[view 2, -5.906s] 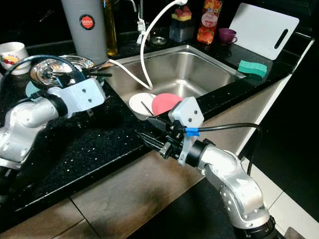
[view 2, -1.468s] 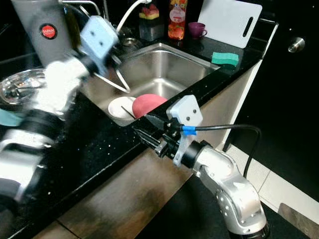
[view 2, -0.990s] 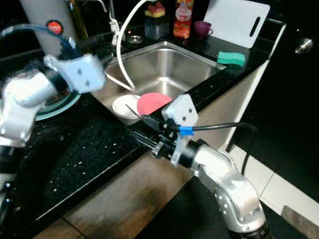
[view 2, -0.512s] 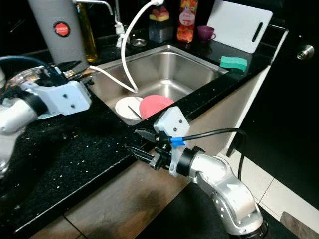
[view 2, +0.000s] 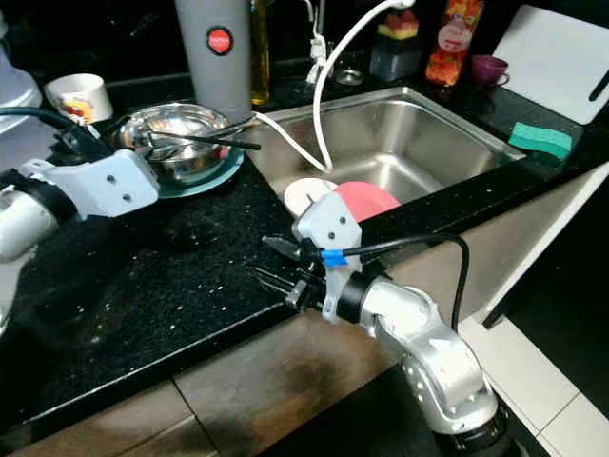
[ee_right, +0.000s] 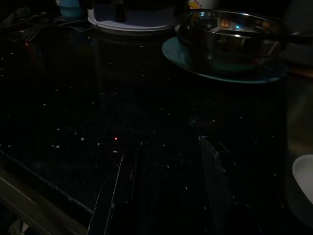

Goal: Kitchen organization

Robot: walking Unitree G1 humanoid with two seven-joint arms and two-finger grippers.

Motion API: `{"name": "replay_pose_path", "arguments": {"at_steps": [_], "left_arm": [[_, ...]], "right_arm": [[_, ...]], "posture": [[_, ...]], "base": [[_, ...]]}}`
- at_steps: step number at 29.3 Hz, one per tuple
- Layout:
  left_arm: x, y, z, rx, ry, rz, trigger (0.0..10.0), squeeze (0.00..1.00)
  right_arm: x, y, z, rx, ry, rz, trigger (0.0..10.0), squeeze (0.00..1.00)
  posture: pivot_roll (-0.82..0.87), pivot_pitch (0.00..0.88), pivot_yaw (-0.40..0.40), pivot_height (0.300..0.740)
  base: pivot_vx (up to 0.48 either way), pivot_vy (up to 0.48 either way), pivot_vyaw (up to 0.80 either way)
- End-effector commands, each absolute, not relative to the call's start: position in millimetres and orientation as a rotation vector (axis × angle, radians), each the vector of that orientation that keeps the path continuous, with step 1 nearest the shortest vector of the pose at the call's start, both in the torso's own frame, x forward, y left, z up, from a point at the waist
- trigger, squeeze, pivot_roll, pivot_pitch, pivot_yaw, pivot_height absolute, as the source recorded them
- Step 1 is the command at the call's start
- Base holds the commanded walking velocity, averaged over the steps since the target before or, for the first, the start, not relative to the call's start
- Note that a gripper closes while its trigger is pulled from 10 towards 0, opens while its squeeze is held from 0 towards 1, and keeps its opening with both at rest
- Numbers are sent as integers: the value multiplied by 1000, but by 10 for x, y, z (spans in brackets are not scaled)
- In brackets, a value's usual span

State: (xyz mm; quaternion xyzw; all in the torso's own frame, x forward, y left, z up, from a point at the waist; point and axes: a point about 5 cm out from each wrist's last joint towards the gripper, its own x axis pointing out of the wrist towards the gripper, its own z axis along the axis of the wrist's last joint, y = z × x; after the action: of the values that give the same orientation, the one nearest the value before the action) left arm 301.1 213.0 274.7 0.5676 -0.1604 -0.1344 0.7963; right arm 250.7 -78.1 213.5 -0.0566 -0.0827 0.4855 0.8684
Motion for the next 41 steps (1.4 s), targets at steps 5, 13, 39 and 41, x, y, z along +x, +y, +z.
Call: {"name": "replay_pose_path", "arguments": {"at_steps": [5,13,39,41], "left_arm": [[3065,2068,2711,1215,-362,-392,10000,0],[3176,2003,2752,1244,-408,-467,10000,0],[3631,1774,2671,1170,-398,-649,10000,0],[3665,1777,2676,1173,-397,-635,10000,0]], "right_arm": [[2491,-827,2127,-130,-160,997,10000,0],[2428,-876,2140,-132,-144,990,10000,0],[2266,-923,2238,-106,-117,978,10000,0],[2262,-919,2247,-104,-119,978,10000,0]], "posture": [[46,6,-42,740],[18,36,-43,740],[-66,107,-22,740],[-68,108,-22,740]], "base": [[0,0,0],[0,0,0],[0,0,0],[0,0,0]]}}
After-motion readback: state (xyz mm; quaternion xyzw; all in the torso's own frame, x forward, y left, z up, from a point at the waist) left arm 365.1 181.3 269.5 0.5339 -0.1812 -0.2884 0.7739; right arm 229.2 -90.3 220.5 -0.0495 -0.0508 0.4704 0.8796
